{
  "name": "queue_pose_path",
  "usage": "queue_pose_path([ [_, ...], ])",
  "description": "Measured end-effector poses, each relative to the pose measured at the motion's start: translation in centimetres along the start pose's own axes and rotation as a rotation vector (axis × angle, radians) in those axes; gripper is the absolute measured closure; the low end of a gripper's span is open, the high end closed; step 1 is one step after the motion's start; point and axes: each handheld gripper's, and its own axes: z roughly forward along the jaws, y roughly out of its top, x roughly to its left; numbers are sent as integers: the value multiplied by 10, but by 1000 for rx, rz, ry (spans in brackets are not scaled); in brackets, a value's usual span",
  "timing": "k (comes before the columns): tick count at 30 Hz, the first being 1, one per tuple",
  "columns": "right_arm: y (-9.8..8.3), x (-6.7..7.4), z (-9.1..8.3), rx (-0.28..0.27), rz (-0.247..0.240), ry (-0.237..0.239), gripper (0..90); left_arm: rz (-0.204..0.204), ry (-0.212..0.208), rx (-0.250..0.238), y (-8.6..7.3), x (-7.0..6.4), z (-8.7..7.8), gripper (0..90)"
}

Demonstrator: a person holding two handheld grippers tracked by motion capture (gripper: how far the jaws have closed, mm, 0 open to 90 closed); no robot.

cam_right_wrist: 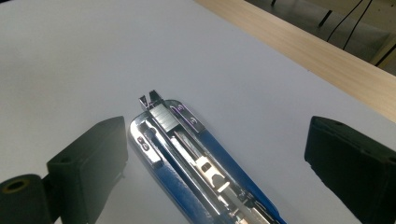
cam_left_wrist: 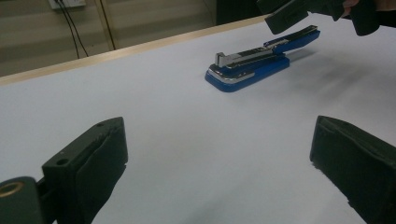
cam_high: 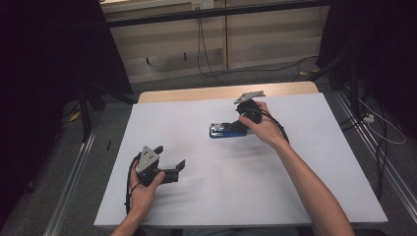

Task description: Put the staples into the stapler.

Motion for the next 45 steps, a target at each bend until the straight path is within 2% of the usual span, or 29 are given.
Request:
queue_pose_path([
  [1, -1, 0, -2, -10, 5, 5, 62, 0, 0, 1, 0, 0, 0, 42],
  [10, -17, 1, -14, -57, 54, -48, 63, 0, -2, 4, 0, -1, -1, 42],
  [12, -19, 1, -19, -67, 70, -43, 62, 1, 0, 3, 0, 0, -1, 42],
  [20, -30, 1, -36, -91, 81, -80, 62, -5, 7, 10, -1, 0, 0, 41],
  [27, -39, 3, -50, -137, 86, -99, 52, 1, 9, 16, -2, 0, 0, 41],
  [32, -45, 4, -57, -150, 94, -133, 48, -19, 21, 20, -3, 2, 0, 39],
  [38, -52, 3, -66, -170, 114, -142, 35, -12, 18, 22, -3, 2, 1, 39],
  [39, -54, 3, -67, -173, 115, -145, 35, -26, 14, 18, -2, 2, 2, 39],
  [41, -57, 2, -70, -177, 118, -151, 29, -25, 10, 20, -1, 1, 4, 39],
  [45, -62, 1, -74, -177, 123, -155, 30, -19, 18, 13, 1, 1, 7, 39],
])
